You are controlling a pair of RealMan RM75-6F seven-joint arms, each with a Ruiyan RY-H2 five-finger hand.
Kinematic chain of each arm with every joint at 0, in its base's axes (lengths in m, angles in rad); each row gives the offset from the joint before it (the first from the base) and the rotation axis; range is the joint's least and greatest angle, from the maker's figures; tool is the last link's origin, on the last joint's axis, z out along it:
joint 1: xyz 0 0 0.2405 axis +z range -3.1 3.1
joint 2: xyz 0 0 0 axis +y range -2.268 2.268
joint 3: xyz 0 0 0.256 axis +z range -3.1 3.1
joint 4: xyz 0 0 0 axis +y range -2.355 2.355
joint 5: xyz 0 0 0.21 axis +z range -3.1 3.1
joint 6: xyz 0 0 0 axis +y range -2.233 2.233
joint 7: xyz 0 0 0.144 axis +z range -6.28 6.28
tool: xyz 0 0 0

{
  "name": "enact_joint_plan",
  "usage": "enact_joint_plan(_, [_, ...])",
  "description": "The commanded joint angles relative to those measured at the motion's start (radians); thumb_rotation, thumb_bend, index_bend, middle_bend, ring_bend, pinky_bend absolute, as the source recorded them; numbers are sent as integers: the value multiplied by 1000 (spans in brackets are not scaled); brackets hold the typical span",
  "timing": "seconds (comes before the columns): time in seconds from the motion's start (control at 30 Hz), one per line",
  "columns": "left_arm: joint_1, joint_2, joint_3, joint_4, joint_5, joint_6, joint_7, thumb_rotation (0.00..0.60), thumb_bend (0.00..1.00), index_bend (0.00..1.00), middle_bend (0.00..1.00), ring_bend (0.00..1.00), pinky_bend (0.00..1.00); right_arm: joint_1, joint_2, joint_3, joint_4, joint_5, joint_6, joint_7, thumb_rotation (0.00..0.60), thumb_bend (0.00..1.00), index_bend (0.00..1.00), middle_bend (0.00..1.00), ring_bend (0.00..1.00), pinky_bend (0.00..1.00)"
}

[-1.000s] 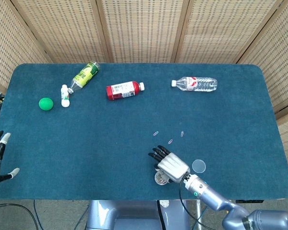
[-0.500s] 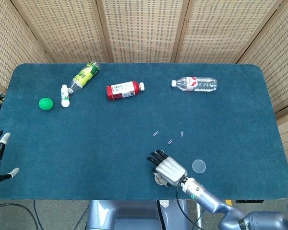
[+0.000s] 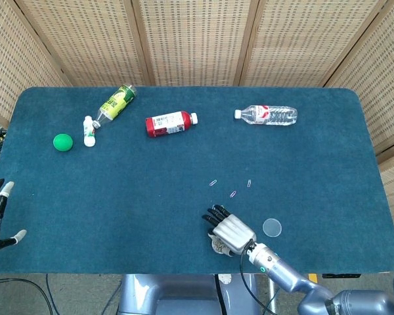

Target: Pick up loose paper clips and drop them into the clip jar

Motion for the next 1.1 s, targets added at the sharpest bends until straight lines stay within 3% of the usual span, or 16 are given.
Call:
enact_joint_plan(0.03, [0, 0, 0, -1, 1, 1, 0, 600, 0, 0, 0, 0, 0, 0, 3, 4, -6, 0, 6, 2, 600, 178, 491, 110, 0, 0])
enact_joint_plan(0.3, [0, 0, 1, 0, 0, 0, -1, 600, 0, 0, 0, 0, 0, -3, 39, 82, -6, 9, 73, 65, 600, 183, 490, 110, 0, 0])
enact_joint_plan(0.53, [-1, 0, -1, 0, -2, -2, -1, 600, 0, 0, 0, 0, 0, 21, 27, 167, 162, 122, 58, 94, 600, 185, 490, 110, 0, 0])
enact_joint_plan(0.87, [-10, -6, -10, 11, -28, -18, 0, 600, 0, 0, 0, 0, 0, 65, -57, 211, 401, 286, -34, 87, 600, 198, 490, 110, 0, 0])
enact_joint_plan(1.1, [-17, -7, -15, 19, -42, -33, -3, 600, 0, 0, 0, 0, 0, 84, -80, 210, 439, 305, -74, 117, 600, 287, 490, 110, 0, 0])
